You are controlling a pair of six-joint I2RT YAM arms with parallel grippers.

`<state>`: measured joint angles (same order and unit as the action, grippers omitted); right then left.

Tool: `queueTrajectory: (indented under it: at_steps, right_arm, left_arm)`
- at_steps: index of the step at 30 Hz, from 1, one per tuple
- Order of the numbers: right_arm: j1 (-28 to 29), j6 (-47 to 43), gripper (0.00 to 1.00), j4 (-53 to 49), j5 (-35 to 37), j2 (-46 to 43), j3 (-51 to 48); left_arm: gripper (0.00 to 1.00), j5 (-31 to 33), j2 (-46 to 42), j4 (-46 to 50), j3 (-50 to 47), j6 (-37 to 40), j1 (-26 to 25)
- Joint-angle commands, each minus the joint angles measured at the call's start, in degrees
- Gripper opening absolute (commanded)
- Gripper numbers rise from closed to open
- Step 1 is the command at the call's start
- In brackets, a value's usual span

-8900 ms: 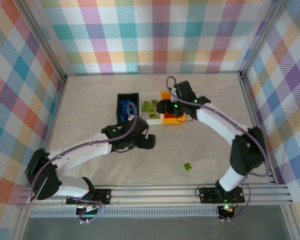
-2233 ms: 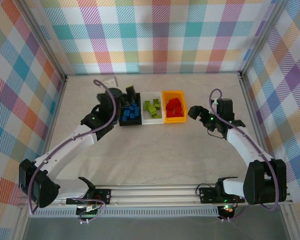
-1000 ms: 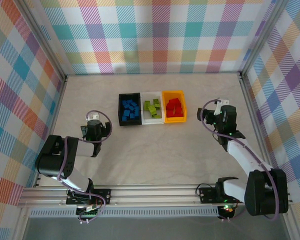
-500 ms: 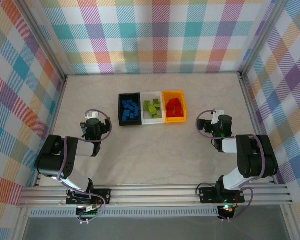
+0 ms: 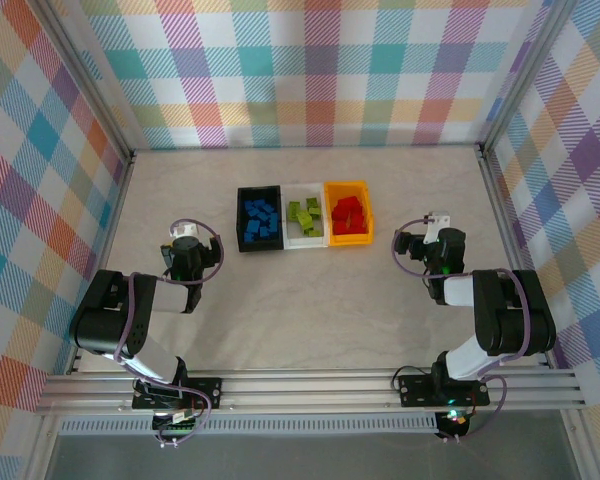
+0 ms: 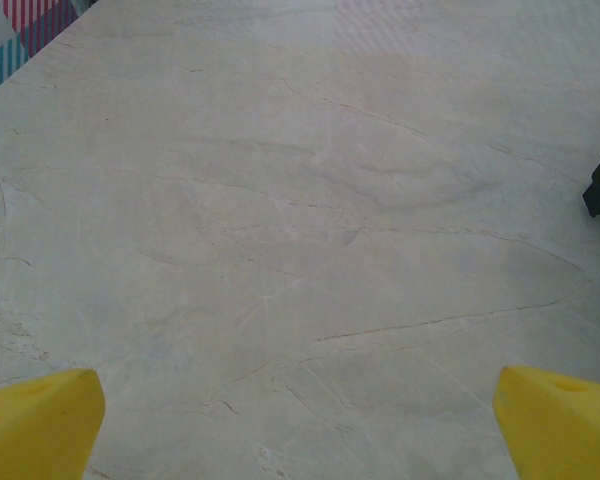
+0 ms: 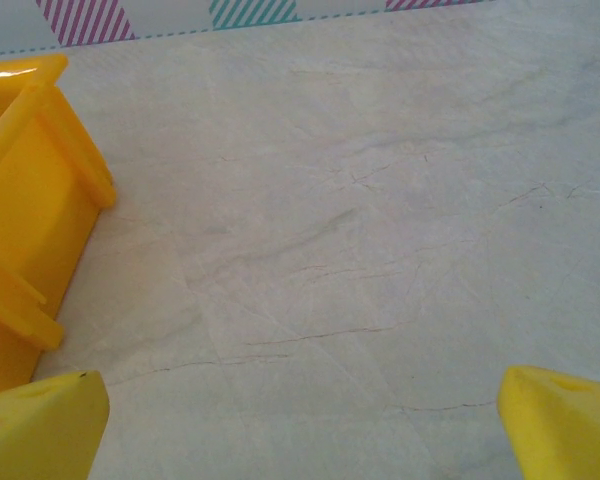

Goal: Sort the legos into containers by color

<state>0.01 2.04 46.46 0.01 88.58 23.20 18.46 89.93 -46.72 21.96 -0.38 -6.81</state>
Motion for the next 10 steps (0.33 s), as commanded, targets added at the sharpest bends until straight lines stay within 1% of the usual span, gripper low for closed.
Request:
queueTrajectory:
  at_steps: [1,10]
  right_arm:
    - [0.34,-0.99,1.0,2.12,0.25,-0.32,0.0]
    - [0.34,-1.01,1.0,2.19,0.3,-0.42,0.0]
  left_arm:
    - [1.0,-0.62,-0.46,-1.81,0.88,-0.35,0.72]
    - [1.0,-0.77,-0.34,-1.62,0.97,-0.26,0.67]
